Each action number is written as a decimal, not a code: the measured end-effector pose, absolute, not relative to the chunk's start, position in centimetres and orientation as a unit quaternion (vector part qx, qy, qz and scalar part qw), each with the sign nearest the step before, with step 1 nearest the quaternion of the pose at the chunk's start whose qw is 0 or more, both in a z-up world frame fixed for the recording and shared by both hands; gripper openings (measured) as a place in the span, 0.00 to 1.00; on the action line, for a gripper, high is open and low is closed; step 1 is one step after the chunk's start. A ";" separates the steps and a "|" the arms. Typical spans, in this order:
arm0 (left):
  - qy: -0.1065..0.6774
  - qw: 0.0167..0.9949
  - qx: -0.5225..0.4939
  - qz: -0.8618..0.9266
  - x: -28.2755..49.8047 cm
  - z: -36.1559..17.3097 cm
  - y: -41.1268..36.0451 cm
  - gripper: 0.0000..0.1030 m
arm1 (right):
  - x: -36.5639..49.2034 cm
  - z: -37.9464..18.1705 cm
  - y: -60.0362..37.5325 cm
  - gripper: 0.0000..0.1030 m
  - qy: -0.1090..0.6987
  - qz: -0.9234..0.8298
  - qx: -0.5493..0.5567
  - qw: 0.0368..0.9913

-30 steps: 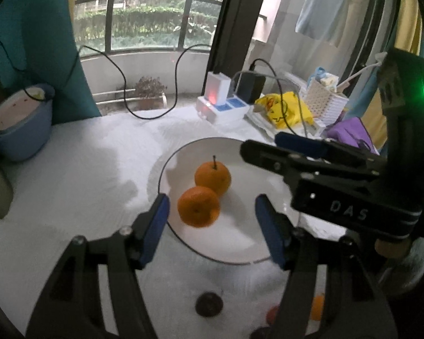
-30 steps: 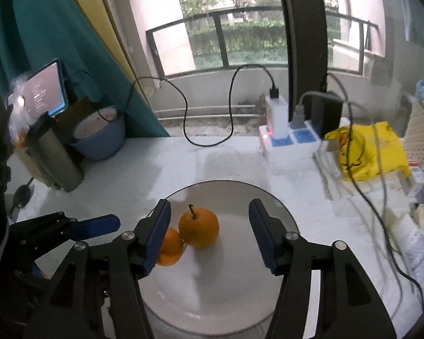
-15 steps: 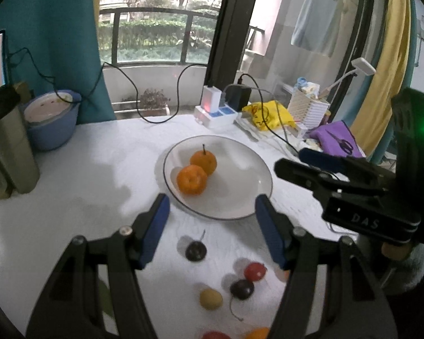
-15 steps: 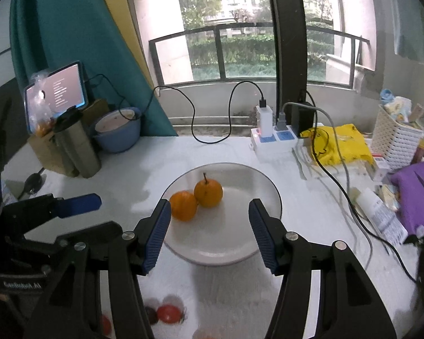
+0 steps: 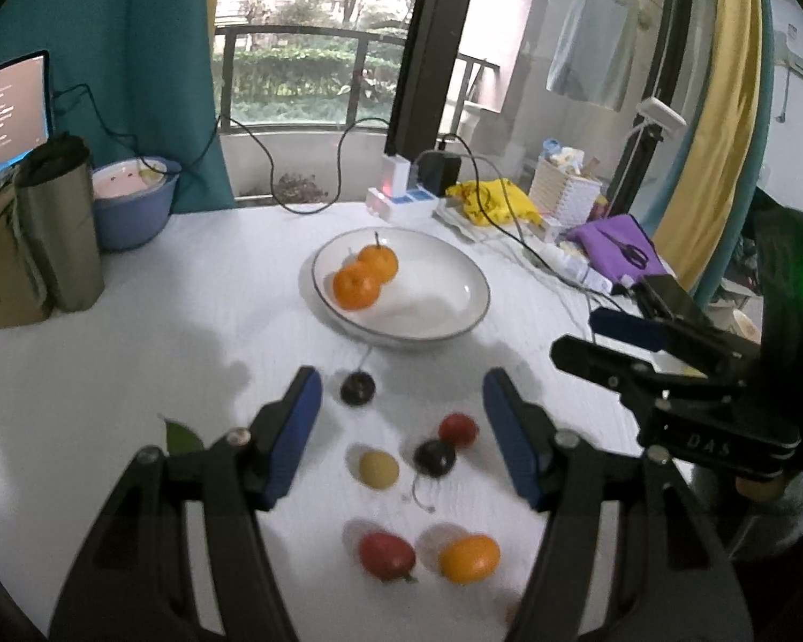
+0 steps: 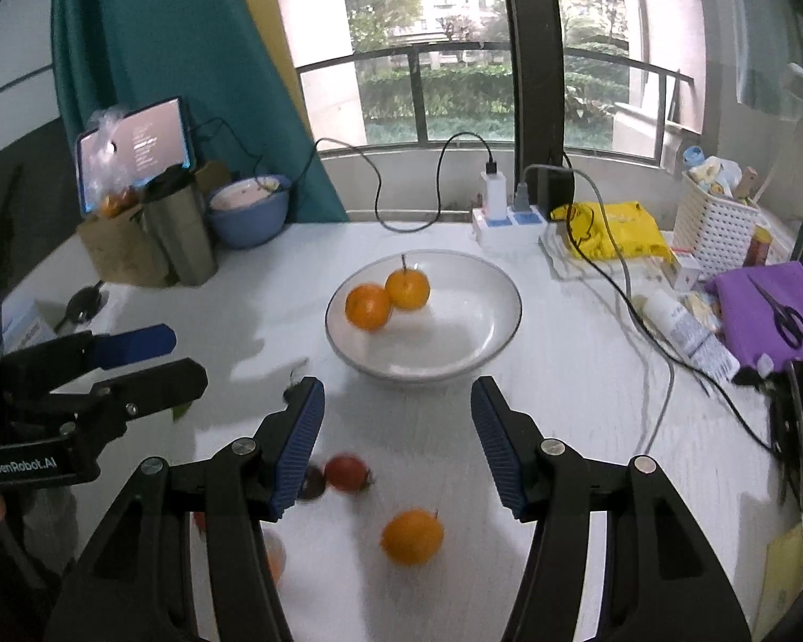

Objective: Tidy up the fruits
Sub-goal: 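Move both grippers back toward the remaining fruit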

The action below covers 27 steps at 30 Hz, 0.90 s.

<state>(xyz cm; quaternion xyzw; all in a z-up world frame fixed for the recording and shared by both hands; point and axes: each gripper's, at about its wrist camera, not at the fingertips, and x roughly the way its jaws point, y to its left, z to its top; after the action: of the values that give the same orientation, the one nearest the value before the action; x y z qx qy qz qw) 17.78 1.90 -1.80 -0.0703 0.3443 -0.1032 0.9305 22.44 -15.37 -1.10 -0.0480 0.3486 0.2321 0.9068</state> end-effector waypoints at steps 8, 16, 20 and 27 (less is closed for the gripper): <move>0.343 0.932 -0.067 -0.097 14.1 -2.8 1.9 0.62 | 18.6 -2.7 -14.5 0.59 0.365 0.246 -0.062 0.896; 0.356 0.927 -0.075 -0.094 11.6 -4.6 2.2 0.62 | 15.0 -5.7 -13.6 0.55 0.397 0.274 -0.081 0.872; 0.364 0.923 -0.080 -0.092 10.6 -5.5 2.2 0.62 | 13.5 -6.9 -13.4 0.53 0.410 0.279 -0.086 0.864; 0.382 0.916 -0.081 -0.091 9.4 -6.9 2.3 0.62 | 11.9 -8.0 -13.1 0.42 0.421 0.291 -0.082 0.855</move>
<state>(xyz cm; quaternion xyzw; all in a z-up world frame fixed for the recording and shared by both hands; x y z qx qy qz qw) 9.35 2.27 -6.94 -0.0812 0.3816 -0.0905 0.9163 11.85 -13.10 -8.03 -0.0824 0.4207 0.2914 0.8552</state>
